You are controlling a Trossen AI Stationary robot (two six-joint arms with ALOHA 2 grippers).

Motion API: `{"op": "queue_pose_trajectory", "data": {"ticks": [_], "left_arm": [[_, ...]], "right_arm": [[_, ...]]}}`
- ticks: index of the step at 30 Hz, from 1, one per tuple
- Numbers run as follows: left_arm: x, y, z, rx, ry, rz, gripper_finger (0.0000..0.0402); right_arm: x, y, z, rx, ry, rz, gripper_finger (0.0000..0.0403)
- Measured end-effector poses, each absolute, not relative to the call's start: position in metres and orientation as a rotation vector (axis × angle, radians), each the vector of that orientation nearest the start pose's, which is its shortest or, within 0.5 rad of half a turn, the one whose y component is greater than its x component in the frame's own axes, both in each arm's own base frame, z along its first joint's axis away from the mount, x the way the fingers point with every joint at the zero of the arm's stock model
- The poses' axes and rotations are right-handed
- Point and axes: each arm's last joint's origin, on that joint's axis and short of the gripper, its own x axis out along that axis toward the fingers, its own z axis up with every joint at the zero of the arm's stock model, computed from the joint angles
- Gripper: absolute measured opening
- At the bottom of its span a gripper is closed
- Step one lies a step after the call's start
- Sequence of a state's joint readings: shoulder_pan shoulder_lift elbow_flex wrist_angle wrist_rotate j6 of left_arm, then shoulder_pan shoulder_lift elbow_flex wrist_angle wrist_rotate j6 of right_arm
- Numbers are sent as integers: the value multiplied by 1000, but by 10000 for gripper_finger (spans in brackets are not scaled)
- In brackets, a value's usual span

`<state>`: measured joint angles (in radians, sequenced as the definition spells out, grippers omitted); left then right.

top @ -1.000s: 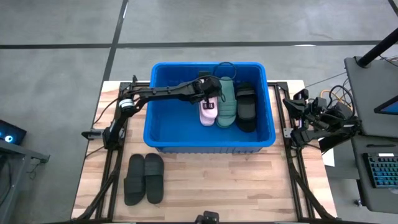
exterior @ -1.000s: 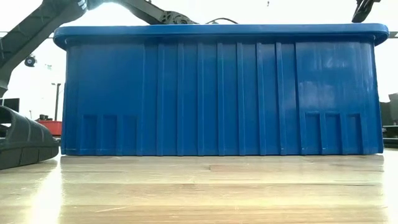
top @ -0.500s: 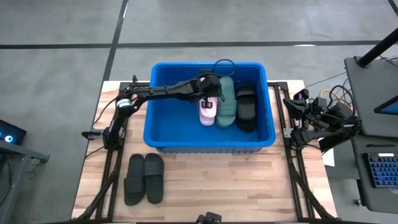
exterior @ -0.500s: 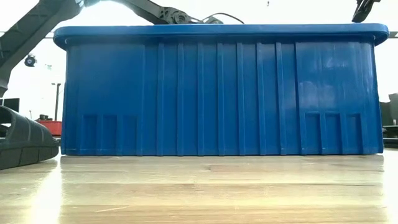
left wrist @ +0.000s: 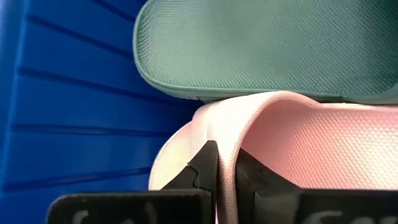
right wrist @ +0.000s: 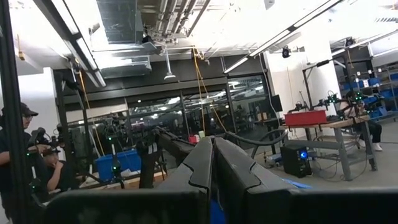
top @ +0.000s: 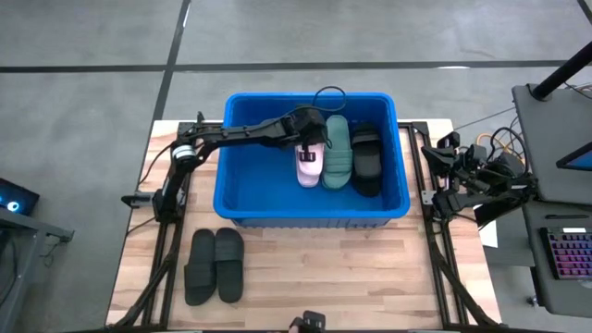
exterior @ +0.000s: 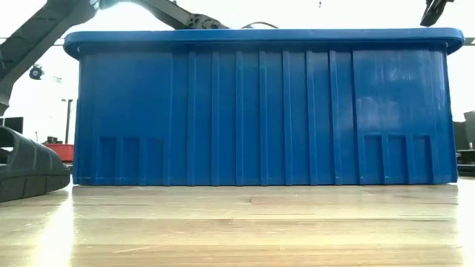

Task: Pick and place slides into bin
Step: Put the pink slide into the bin

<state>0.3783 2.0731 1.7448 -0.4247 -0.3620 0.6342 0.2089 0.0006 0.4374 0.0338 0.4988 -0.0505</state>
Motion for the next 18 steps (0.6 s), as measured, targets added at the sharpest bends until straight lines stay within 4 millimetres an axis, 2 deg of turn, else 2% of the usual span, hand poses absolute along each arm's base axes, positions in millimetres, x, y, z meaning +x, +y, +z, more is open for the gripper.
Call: {"op": "queue_pose_trajectory", "data": {"ticks": [5,13,18], "left_arm": [[428,187,246,539,955,385,37],[421,186,247,481,1030,363,156],[417,183,259,468,998,351,205]], "right_arm": [[38,-6,304,116,-436,-295,8],[38,-6,304,122,-438,-294,8],[38,-6,304,121,-438,-294,8]]}}
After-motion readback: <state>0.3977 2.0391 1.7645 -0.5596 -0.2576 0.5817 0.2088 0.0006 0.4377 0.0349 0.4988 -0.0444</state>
